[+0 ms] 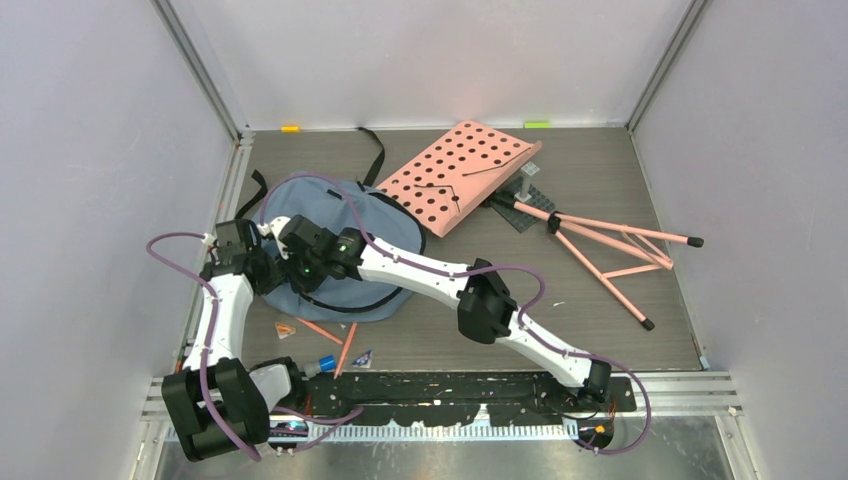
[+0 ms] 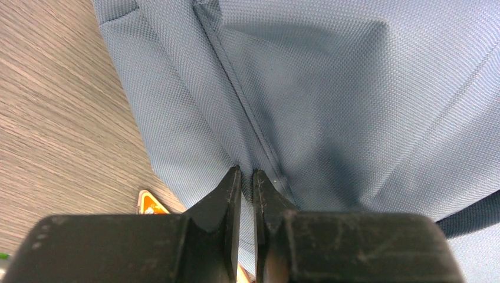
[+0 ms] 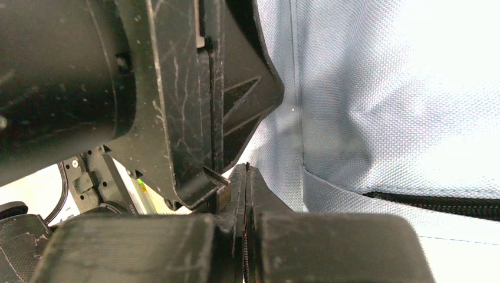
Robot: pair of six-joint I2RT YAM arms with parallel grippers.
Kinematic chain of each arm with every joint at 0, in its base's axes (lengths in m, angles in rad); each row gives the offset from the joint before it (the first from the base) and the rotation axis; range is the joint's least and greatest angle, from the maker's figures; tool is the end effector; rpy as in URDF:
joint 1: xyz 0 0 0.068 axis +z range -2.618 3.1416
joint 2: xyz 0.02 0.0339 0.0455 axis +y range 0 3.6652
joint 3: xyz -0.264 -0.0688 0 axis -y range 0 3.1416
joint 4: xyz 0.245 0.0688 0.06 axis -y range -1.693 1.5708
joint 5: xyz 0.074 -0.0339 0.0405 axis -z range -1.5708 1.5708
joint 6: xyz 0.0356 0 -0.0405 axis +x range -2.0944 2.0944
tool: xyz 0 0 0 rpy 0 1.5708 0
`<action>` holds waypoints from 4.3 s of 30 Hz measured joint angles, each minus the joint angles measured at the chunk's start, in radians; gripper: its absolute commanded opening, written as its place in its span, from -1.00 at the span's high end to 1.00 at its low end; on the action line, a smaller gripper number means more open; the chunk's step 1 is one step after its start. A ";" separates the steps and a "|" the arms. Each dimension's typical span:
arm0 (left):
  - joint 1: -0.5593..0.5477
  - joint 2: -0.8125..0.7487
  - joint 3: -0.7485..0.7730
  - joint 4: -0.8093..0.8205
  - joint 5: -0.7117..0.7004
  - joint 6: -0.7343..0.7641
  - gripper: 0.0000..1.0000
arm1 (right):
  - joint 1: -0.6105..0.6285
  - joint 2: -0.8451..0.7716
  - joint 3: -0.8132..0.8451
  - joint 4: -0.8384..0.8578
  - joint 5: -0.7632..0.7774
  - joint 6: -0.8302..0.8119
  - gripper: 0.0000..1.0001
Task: Pack the student bag
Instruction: Zip the student bag at the center of the board.
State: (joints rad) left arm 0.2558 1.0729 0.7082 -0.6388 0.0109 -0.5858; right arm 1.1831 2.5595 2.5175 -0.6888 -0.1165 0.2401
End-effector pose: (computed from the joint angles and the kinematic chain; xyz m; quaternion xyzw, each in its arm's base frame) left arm 0.1966 0.0510 0.2217 -0.3908 0.8769 -0.0511 0.2752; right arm 0.2114 0.5286 0.2353 -0.4352 0.8013 0.3061 0.2736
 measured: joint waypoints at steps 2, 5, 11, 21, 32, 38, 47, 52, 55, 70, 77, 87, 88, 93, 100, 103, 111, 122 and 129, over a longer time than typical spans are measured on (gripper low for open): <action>0.000 0.000 0.000 0.000 0.000 0.000 1.00 | 0.000 0.000 0.002 0.000 0.002 0.002 0.99; 0.001 0.001 0.001 0.000 0.000 0.005 1.00 | 0.000 0.000 0.001 0.000 0.002 0.002 0.99; 0.003 0.025 0.018 -0.011 0.002 0.022 1.00 | 0.000 -0.076 -0.134 0.025 -0.003 -0.014 0.99; 0.008 0.120 0.101 -0.058 0.010 0.040 1.00 | 0.000 -0.267 -0.351 0.012 -0.011 -0.039 0.99; 0.008 0.171 0.138 -0.071 0.013 0.040 1.00 | 0.000 -0.323 -0.435 0.009 0.003 -0.066 0.99; 0.008 0.208 0.170 -0.070 0.003 0.043 1.00 | 0.000 -0.375 -0.510 0.007 0.018 -0.080 0.99; 0.019 0.331 0.288 -0.054 -0.032 0.053 1.00 | -0.003 -0.501 -0.623 0.012 0.078 -0.085 0.99; 0.023 0.422 0.373 -0.040 -0.050 0.072 1.00 | -0.023 -0.529 -0.671 0.016 0.092 -0.080 0.99; 0.025 0.484 0.432 -0.024 -0.061 0.085 1.00 | -0.043 -0.538 -0.705 0.015 0.097 -0.073 0.99; 0.026 0.650 0.603 0.021 -0.040 0.174 0.11 | -0.114 -0.557 -0.732 0.043 0.109 -0.010 0.99; 0.034 0.558 0.567 0.038 -0.005 0.156 -0.47 | -0.114 -0.557 -0.684 0.027 0.067 -0.011 0.99; 0.029 0.196 0.267 0.006 0.105 0.053 -0.47 | -0.114 -0.557 -0.679 0.021 0.017 -0.028 0.99; 0.024 0.168 0.232 -0.005 0.115 0.037 -0.47 | -0.114 -0.556 -0.678 0.021 0.012 -0.029 0.99; -0.002 0.045 0.098 -0.048 0.156 -0.038 -0.37 | -0.114 -0.556 -0.674 0.021 -0.005 -0.032 0.99; -0.011 0.009 0.070 -0.053 0.184 -0.084 0.78 | -0.116 -0.556 -0.673 0.021 -0.015 -0.032 0.99; -0.011 0.028 0.071 -0.054 0.182 -0.083 1.00 | -0.117 -0.556 -0.673 0.021 -0.008 -0.036 0.99; -0.010 0.035 0.083 -0.077 0.138 -0.035 1.00 | -0.111 -0.586 -0.726 0.038 0.077 -0.055 0.99; 0.063 0.083 0.163 -0.144 0.126 0.084 1.00 | -0.108 -0.688 -0.828 0.075 0.193 -0.047 0.99; 0.098 0.130 0.212 -0.167 0.097 0.164 1.00 | -0.145 -0.700 -0.862 0.085 0.228 -0.001 0.99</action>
State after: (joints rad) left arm 0.3538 1.2030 0.9199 -0.8059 0.1078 -0.4213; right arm 1.0378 1.8591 1.6554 -0.6041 0.1116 0.2394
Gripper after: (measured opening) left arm 0.048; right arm 0.026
